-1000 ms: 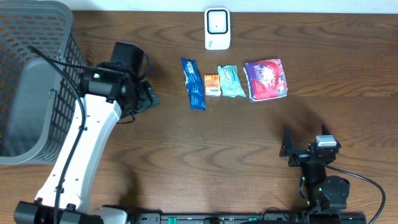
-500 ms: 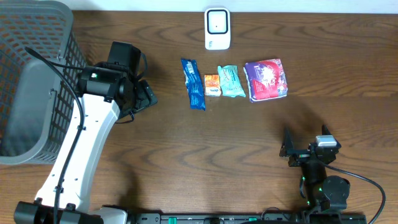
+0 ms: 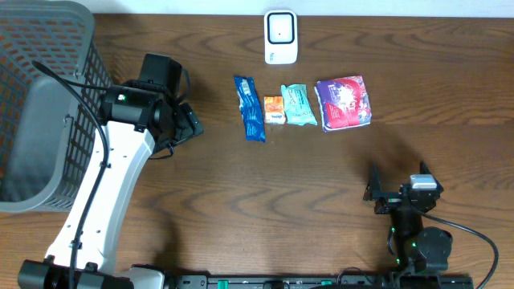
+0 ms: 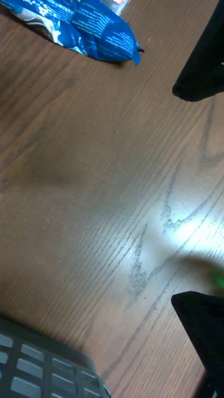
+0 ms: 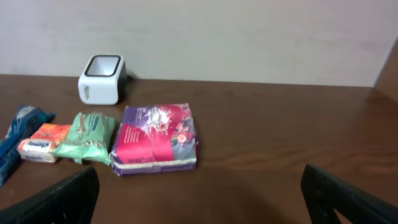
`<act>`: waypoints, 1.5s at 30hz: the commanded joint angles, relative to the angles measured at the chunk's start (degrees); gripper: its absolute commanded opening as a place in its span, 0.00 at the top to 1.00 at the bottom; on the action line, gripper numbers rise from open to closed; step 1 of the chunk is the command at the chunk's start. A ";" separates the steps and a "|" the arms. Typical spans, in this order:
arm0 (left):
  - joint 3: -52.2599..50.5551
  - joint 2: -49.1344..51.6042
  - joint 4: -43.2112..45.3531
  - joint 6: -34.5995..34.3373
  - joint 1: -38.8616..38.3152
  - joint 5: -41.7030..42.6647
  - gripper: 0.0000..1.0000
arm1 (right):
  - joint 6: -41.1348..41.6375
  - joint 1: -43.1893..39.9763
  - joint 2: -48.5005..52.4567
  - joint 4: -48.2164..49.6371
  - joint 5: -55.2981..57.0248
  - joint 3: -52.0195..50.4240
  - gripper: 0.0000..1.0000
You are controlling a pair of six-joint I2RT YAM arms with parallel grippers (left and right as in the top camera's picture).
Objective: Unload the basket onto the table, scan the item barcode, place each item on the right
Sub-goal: 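Reach the right gripper to the purple-red floral pack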
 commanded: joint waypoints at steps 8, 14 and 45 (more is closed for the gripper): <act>-0.39 0.15 -0.33 -0.28 0.24 -0.33 0.02 | 38.95 -0.28 -0.33 14.14 -29.11 -0.04 0.01; -0.39 0.15 -0.33 -0.28 0.24 -0.33 0.02 | 39.74 -0.31 0.24 23.98 -23.58 1.66 0.01; -0.39 0.15 -0.33 -0.28 0.24 -0.33 0.02 | 4.61 -0.35 97.29 -39.36 -7.28 86.86 0.01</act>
